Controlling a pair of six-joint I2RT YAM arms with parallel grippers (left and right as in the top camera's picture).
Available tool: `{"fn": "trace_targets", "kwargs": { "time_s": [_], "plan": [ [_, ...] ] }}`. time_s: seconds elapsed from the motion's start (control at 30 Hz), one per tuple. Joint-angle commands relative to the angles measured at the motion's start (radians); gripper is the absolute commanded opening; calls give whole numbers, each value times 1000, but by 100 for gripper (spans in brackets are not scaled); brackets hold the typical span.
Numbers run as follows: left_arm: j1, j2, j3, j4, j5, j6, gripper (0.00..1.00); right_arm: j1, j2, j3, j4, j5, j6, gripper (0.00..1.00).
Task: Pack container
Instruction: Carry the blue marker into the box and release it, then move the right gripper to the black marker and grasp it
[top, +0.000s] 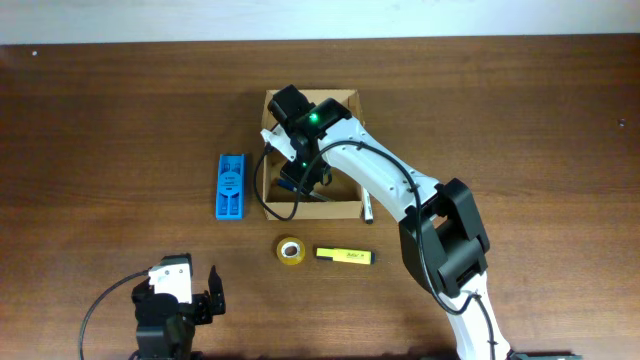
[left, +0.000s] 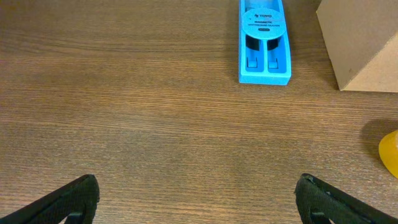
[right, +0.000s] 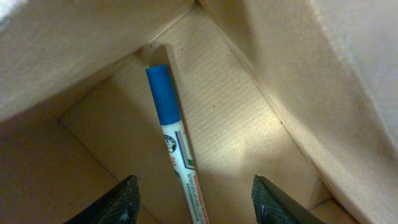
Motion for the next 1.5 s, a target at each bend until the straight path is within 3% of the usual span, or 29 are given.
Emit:
{"fn": "trace_targets", "kwargs": {
  "time_s": [0.0, 0.3, 0.53, 0.8, 0.97, 1.07, 1.13, 1.47],
  "plan": [
    [-4, -6, -8, 2, -8, 19, 100, 9, -56, 51, 0, 8, 22, 59],
    [-4, -6, -8, 2, -8, 19, 100, -17, -231, 153, -71, 56, 140, 66],
    [-4, -6, -8, 2, -8, 19, 99, -228, -402, 148, -275, 87, 268, 72],
    [-4, -6, -8, 2, -8, 19, 99, -351, -512, 18, -367, 181, 275, 79],
    [-4, -6, -8, 2, -8, 19, 100, -400, -637, -294, -229, 160, 309, 83],
    [-4, -6, -8, 2, -8, 19, 99, -405, -704, -523, -69, 92, 316, 96],
    [-4, -6, -8, 2, -8, 19, 100, -403, -713, -633, 19, 53, 319, 98],
    [-4, -6, -8, 2, -8, 19, 100, -404, -700, -896, 358, -83, 434, 98]
  ]
}}
